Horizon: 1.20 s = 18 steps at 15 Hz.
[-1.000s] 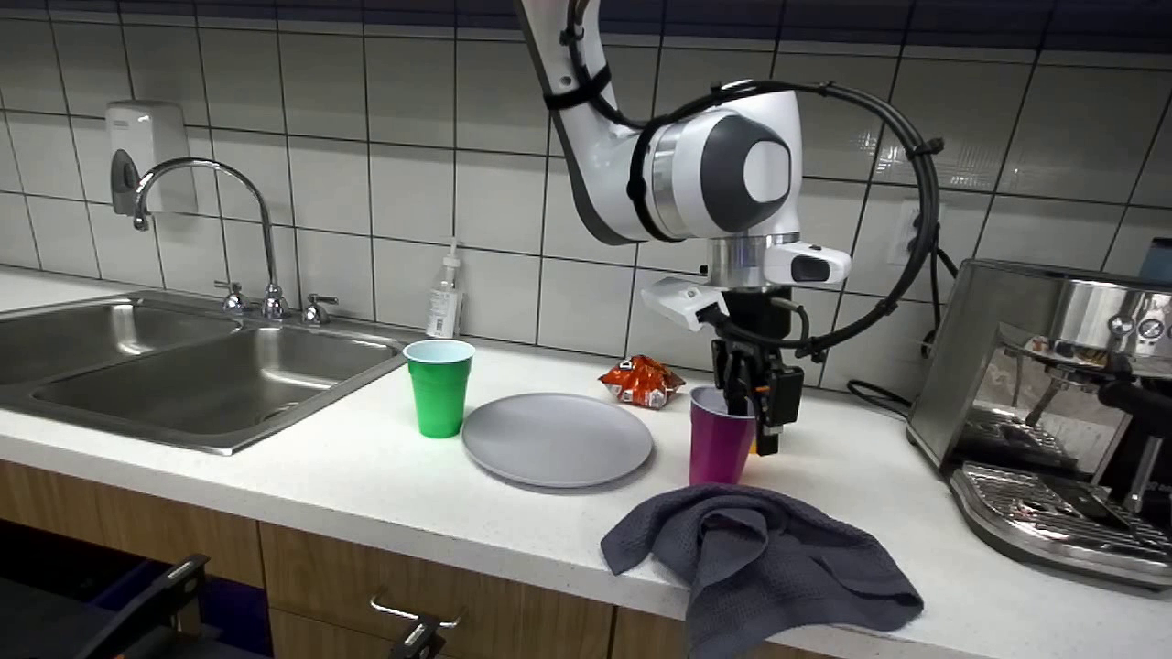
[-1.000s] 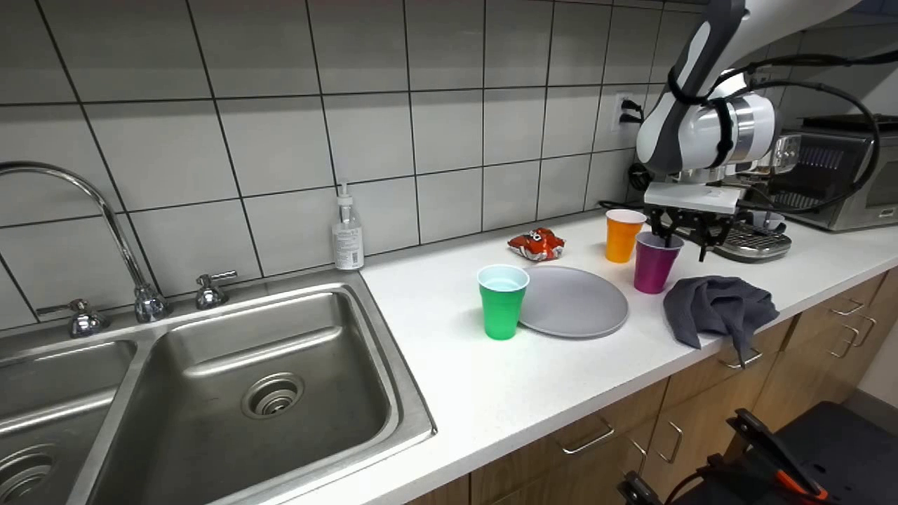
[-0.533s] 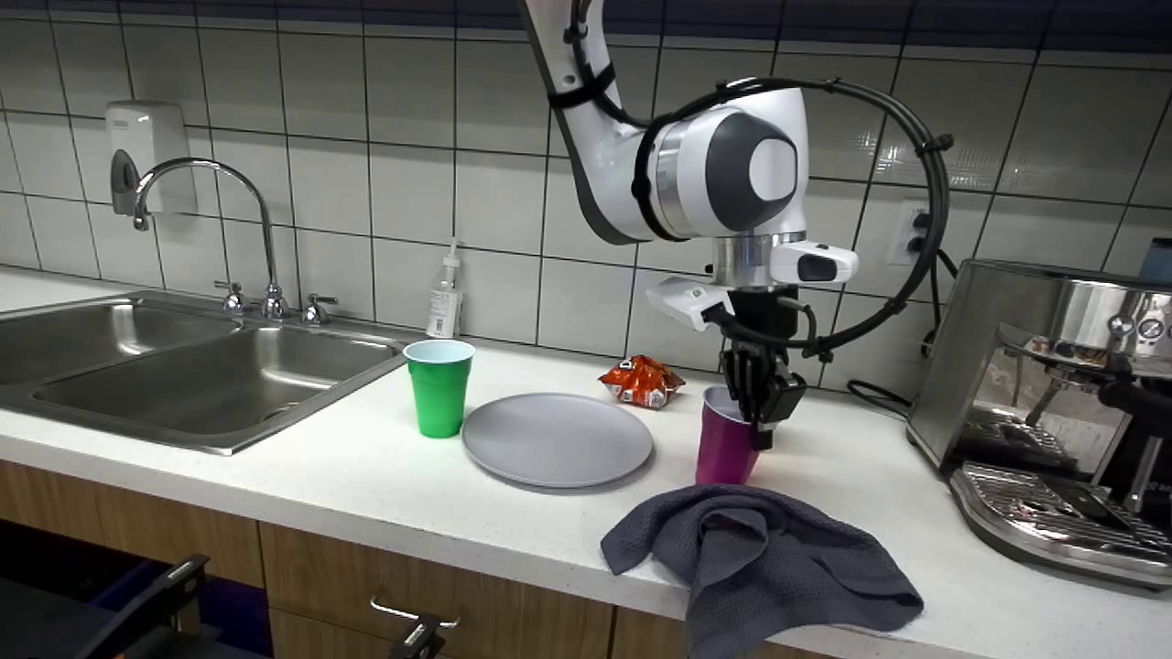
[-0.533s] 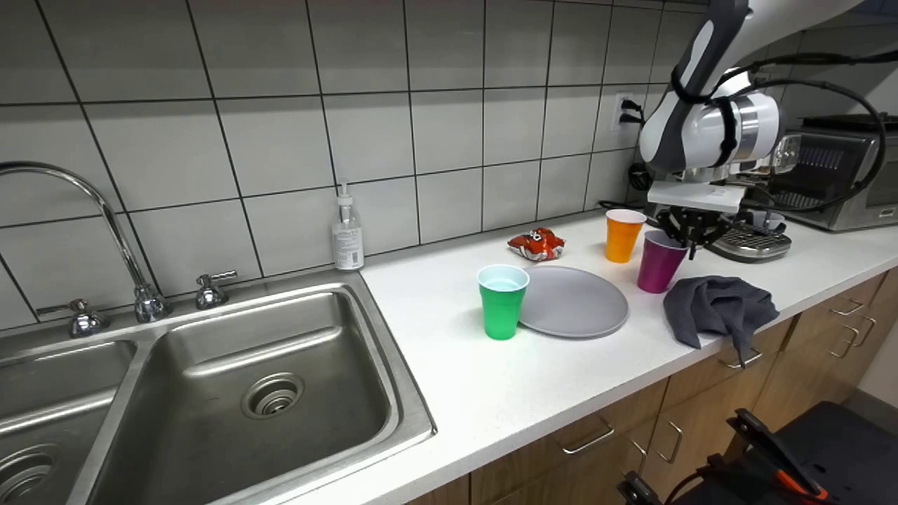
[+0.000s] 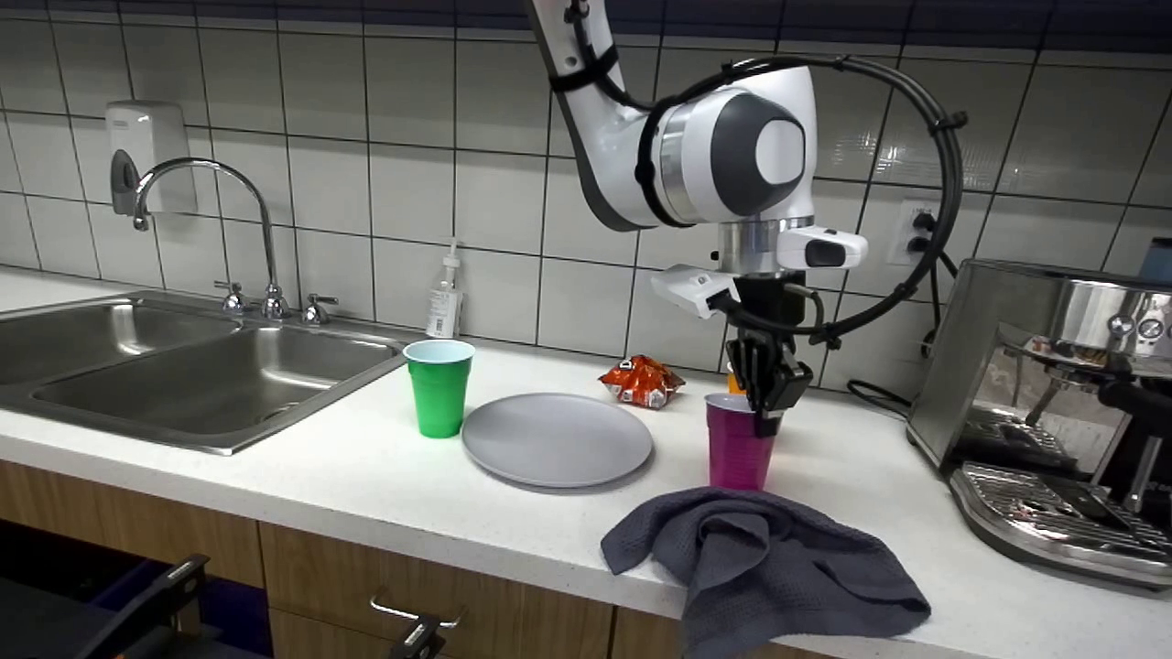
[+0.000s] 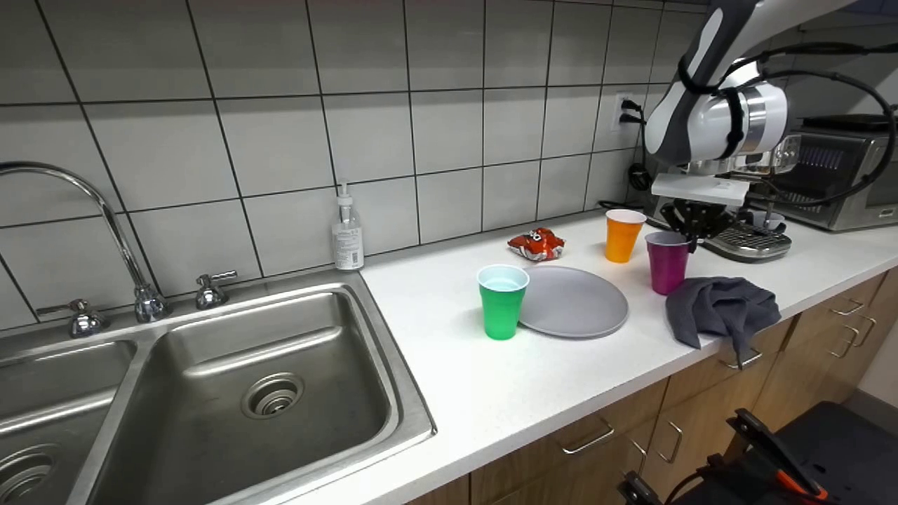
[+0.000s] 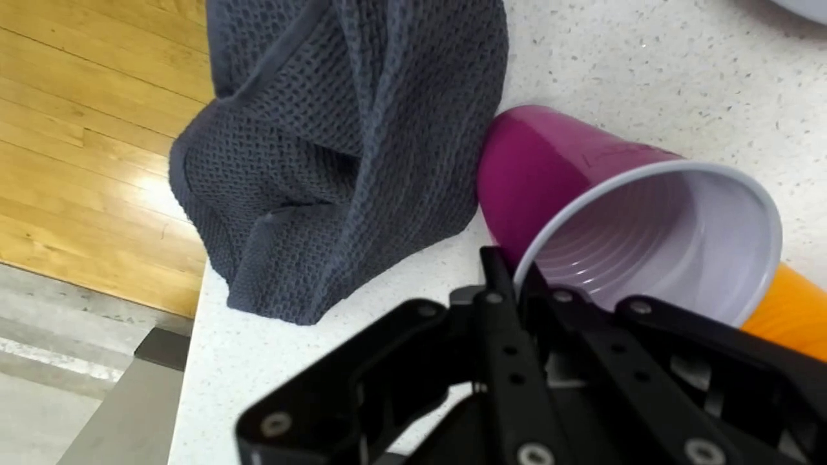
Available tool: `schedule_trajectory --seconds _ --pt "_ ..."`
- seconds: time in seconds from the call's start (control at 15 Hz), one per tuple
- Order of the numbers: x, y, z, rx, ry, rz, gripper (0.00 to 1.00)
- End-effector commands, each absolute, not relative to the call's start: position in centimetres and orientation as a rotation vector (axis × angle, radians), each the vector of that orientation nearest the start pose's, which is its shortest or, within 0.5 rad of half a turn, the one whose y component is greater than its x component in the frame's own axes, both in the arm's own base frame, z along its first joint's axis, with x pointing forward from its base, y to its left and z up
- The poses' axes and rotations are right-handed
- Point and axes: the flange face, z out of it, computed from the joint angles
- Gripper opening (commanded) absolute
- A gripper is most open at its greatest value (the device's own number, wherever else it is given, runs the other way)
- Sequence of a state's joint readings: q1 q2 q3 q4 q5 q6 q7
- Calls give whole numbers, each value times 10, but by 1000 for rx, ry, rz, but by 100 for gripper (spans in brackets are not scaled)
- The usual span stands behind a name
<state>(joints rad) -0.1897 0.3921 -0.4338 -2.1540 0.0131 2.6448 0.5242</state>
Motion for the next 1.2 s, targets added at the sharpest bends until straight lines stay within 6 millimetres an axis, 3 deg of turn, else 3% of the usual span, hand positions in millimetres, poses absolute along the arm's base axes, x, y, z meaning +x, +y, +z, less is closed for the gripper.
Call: schedule_trajectory --seconds 0.0,1.13 --pt "467 -328 256 -2790 1721 -201 1" --pt "503 -272 279 -2821 1544 -284 1"
